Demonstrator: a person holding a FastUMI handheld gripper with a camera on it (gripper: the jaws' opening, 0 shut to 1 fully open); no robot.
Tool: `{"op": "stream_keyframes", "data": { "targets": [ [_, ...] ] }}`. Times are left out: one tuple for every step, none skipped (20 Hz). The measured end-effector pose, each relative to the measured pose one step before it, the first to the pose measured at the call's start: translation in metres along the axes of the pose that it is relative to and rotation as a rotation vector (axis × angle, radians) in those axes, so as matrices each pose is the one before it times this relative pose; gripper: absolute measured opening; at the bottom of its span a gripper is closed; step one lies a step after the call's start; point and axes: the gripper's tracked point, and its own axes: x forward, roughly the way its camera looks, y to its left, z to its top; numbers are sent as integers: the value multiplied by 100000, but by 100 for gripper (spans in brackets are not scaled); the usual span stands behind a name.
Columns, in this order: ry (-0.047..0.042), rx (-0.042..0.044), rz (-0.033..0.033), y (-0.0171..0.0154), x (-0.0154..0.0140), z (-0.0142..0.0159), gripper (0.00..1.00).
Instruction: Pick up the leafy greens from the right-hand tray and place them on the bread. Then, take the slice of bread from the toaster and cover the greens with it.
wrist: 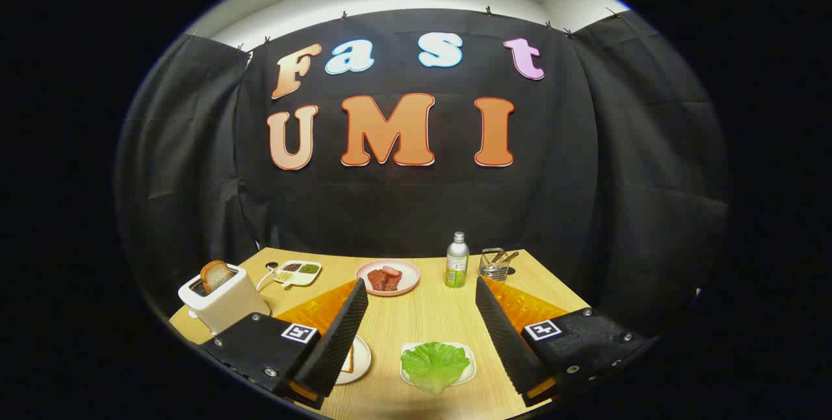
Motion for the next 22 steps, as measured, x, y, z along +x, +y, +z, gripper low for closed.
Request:
{"op": "stream_keyframes", "data": {
  "targets": [
    [222,-89,113,47,125,-114,100],
    [363,-150,182,142,117,-238,100],
    [100,172,328,24,151,-149,100],
    [815,139,258,79,173,-398,100],
    [1381,349,49,-83,218,-520,100],
    [1709,319,-33,-2,140,-703,100],
    [1669,302,-136,-53,153,-514,100],
    [1432,168,122,-63,198,-506,100],
    [1351,-70,87,57,143,-555,100],
    [1912,-107,188,34,339,-698,100],
    [1969,-145,517,182,192,-605,100],
    [1603,-61,581,164,154,-464,100],
    [1474,-518,542,211,223,-465,100],
    [1920,-973,66,53,341,-678,100],
    [2090,-1282,53,74,282,-564,100],
    [2200,-1135,194,16,424,-616,100],
    [2133,-457,-212,-36,405,-656,100],
    [2421,-260,100,-167,359,-665,100],
    [2543,-33,-501,-125,469,-703,100],
    [3078,133,31,-111,576,-765,100],
    [3200,-36,-214,-232,513,-727,100],
    [3446,-286,-492,-197,646,-742,100]
  ]
}}
